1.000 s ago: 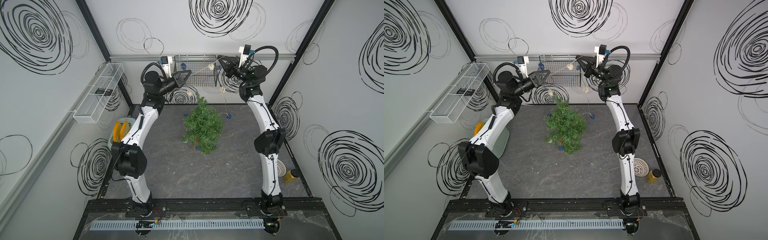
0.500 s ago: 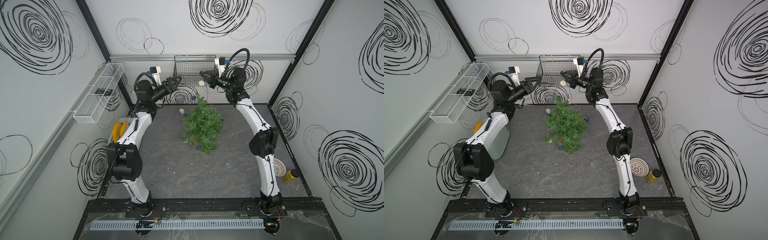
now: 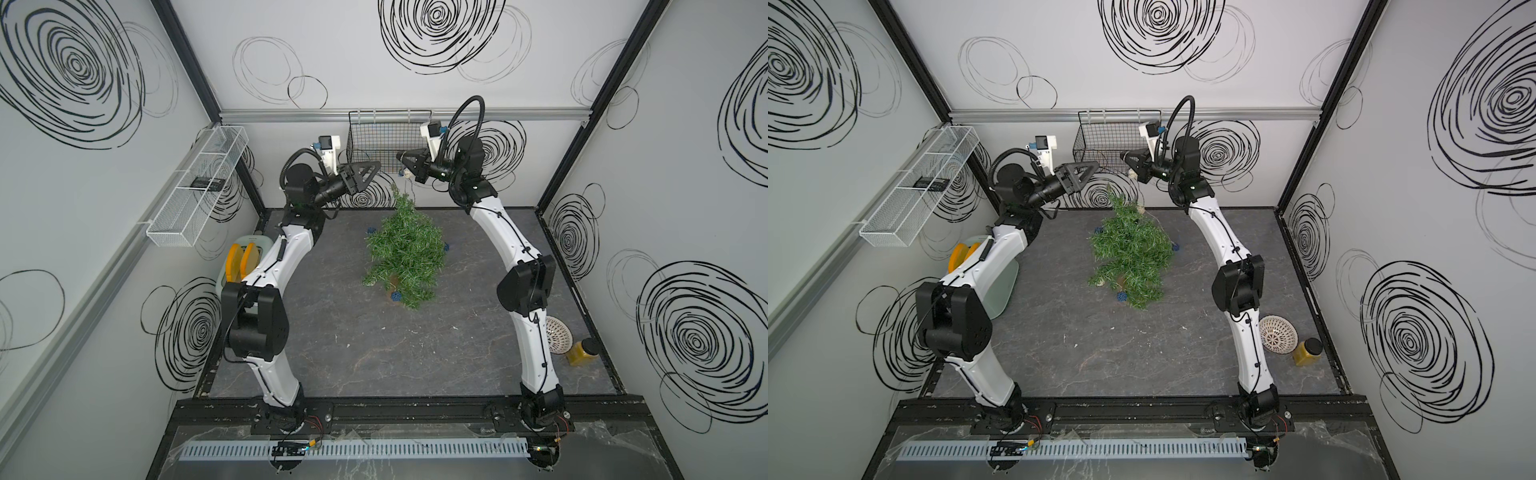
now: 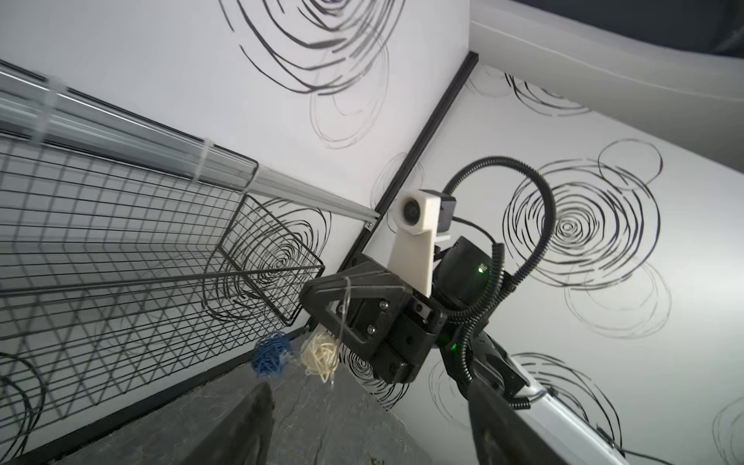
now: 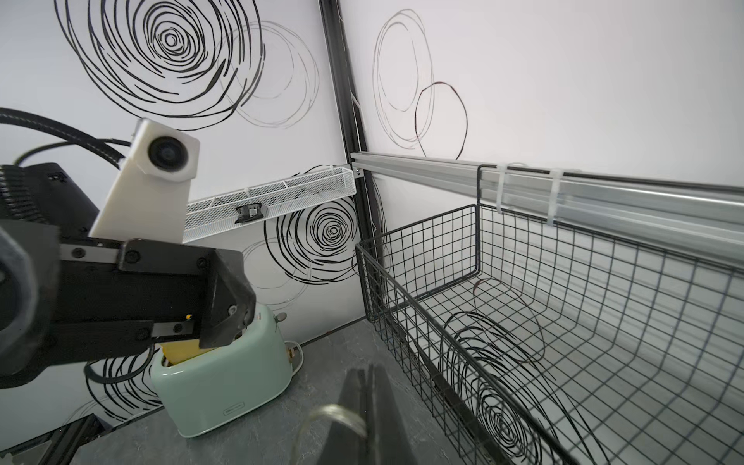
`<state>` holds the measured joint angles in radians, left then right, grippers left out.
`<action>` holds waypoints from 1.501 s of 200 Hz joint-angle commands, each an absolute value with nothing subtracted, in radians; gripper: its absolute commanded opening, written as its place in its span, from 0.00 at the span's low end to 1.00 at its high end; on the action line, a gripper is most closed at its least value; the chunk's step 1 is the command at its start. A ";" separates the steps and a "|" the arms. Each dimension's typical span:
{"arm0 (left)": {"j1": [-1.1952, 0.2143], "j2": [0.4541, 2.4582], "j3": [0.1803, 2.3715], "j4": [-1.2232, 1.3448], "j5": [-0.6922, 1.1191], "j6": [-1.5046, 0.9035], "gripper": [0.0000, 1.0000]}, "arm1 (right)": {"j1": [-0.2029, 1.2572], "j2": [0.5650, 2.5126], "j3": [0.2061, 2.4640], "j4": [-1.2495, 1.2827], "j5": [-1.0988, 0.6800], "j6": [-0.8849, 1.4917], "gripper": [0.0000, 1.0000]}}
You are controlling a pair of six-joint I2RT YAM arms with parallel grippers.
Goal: Remove string lights from the small christmas tree
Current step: Remove the light string from the Christmas tree.
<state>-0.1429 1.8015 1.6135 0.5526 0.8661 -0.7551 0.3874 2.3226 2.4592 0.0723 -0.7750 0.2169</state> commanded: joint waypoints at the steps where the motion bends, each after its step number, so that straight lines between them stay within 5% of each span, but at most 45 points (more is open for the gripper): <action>1: -0.175 1.826 1.685 0.407 0.894 -0.561 0.79 | 0.402 2.296 2.458 0.059 -0.747 0.185 0.00; 55: -0.195 1.858 1.731 0.273 0.815 -0.444 0.79 | 0.410 2.262 2.417 0.114 -0.733 0.221 0.00; 176: -0.208 1.819 1.530 0.514 0.784 -0.455 0.88 | 0.406 2.272 2.457 0.276 -0.782 0.400 0.00; 300: -0.218 1.948 1.612 0.565 0.769 -0.492 0.87 | 0.438 2.277 2.459 0.311 -0.839 0.443 0.00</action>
